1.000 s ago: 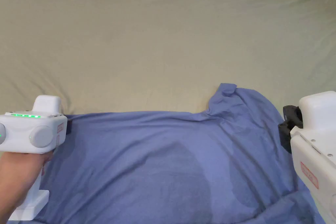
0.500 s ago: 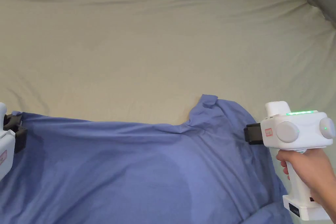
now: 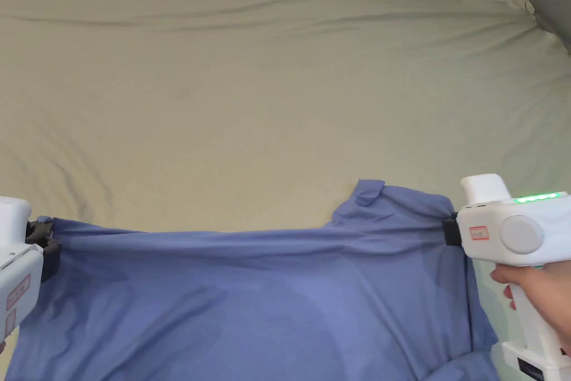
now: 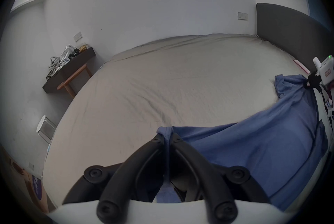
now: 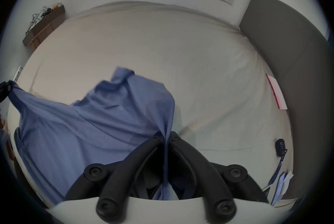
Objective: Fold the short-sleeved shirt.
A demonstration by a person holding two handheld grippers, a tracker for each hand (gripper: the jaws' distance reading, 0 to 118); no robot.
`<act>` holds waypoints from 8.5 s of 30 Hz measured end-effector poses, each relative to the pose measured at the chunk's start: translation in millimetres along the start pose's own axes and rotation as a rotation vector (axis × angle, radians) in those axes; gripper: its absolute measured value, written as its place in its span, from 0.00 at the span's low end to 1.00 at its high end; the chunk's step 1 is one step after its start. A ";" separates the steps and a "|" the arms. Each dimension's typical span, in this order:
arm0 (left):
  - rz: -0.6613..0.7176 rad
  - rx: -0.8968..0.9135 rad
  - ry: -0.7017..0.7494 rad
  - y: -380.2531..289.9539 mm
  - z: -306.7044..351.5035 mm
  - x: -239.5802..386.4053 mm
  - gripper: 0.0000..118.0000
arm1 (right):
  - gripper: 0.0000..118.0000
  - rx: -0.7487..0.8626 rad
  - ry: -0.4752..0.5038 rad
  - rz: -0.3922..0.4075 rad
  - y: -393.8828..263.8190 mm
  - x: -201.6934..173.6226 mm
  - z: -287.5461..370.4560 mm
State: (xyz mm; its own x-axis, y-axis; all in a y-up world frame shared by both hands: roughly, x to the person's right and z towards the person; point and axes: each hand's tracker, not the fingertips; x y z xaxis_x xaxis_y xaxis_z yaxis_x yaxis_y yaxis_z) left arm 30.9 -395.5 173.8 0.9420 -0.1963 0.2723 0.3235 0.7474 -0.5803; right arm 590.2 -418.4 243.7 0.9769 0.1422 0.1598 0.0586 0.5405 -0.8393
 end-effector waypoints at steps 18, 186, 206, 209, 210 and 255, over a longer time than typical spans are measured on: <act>-0.119 -0.178 -0.047 -86.9 90.2 -18.3 0.01 | 0.05 -0.165 0.118 0.263 -131.3 -22.4 148.1; 0.382 -0.508 -0.744 -86.5 27.8 70.4 0.07 | 0.03 0.509 -0.107 0.087 -125.4 -135.0 265.0; 0.466 -0.292 -0.846 -67.1 55.9 75.8 0.42 | 0.03 0.498 -0.111 0.053 -128.1 -124.7 258.8; 0.365 -0.216 -0.668 -68.2 59.0 64.4 0.00 | 0.03 0.505 -0.118 0.050 -128.7 -122.2 263.1; 0.324 -0.190 -0.609 -71.0 57.9 65.6 0.00 | 0.03 0.508 -0.120 0.047 -129.2 -121.3 264.7; 0.604 -0.367 -0.727 -147.4 -2.9 -19.2 0.98 | 0.03 0.477 -0.135 0.077 -129.1 -127.8 261.5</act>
State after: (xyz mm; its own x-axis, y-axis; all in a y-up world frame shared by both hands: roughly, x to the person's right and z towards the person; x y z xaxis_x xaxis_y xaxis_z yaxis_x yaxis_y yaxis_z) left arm -34.6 -503.7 251.9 0.7139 0.6753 0.1852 -0.0660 0.3283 -0.9423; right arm 404.0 -289.6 467.5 0.9376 0.2854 0.1988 -0.1438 0.8385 -0.5255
